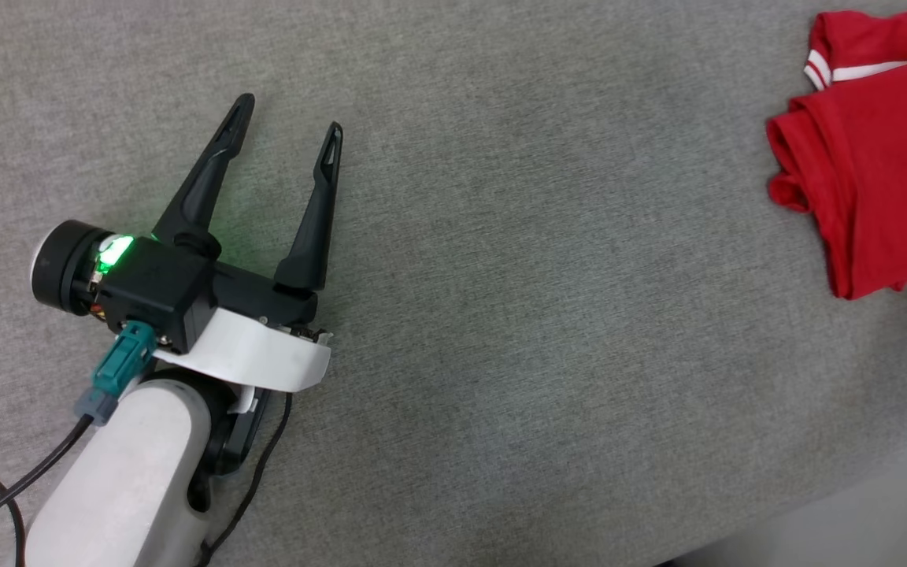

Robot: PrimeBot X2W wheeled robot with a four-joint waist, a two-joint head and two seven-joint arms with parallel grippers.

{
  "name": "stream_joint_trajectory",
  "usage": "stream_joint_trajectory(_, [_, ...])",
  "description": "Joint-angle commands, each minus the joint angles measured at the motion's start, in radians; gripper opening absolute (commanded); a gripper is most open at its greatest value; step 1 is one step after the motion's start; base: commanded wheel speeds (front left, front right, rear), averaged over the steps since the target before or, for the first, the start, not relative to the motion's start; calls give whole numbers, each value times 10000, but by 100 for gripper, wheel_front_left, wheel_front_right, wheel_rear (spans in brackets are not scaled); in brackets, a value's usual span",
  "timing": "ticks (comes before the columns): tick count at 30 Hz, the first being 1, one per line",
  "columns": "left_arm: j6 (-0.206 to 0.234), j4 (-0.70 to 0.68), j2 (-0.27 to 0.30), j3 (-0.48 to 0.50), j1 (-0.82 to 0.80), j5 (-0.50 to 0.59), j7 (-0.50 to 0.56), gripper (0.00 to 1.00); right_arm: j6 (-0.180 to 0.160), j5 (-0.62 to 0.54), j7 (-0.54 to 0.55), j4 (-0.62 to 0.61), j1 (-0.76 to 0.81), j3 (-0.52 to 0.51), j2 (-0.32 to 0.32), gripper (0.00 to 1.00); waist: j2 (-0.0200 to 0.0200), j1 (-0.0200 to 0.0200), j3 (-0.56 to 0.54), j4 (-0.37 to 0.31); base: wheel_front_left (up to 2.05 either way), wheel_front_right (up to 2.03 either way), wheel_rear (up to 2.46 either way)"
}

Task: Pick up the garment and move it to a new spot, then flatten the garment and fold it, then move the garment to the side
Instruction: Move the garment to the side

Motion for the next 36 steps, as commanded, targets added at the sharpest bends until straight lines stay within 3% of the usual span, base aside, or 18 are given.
stream_joint_trajectory(1, [-23, -50, 44, -4, -157, 77, 33, 100, -9, -265, -260, 128, -124, -224, 218, 7, 0, -2, 134, 87, 0, 0, 0])
stream_joint_trajectory(2, [-19, -62, 51, -15, -166, 86, 50, 100, -10, -555, -488, 218, -117, -479, 325, 46, 0, -2, 146, 92, 0, 0, 0])
stream_joint_trajectory(3, [-8, -59, 51, -31, -157, 77, 43, 100, -9, -751, -743, 296, -121, -770, 480, 100, 0, -2, 140, 90, 0, 0, 0])
stream_joint_trajectory(10, [85, 209, -53, -21, 182, -140, -114, 100, -10, -2190, -2227, 360, 268, -2257, 1200, 100, 0, -2, -403, 45, 0, 0, 0])
stream_joint_trajectory(15, [278, 677, -191, 184, 788, -491, -485, 100, -10, -2335, -2947, 147, 987, -2453, 1650, 100, 0, -2, -1406, 77, 0, 0, 0])
stream_joint_trajectory(24, [631, 1506, -724, 482, 2071, -1187, -1081, 100, -9, -1599, -3318, -1098, 3019, -1104, 2477, 100, 0, -2, -3331, 764, 0, 0, 0])
stream_joint_trajectory(36, [852, 2294, -1212, 906, 3170, -1516, -1430, 100, -9, 578, -2608, -3912, 6045, 1308, 3178, 100, 0, -2, -4857, 2352, 0, 0, 0])
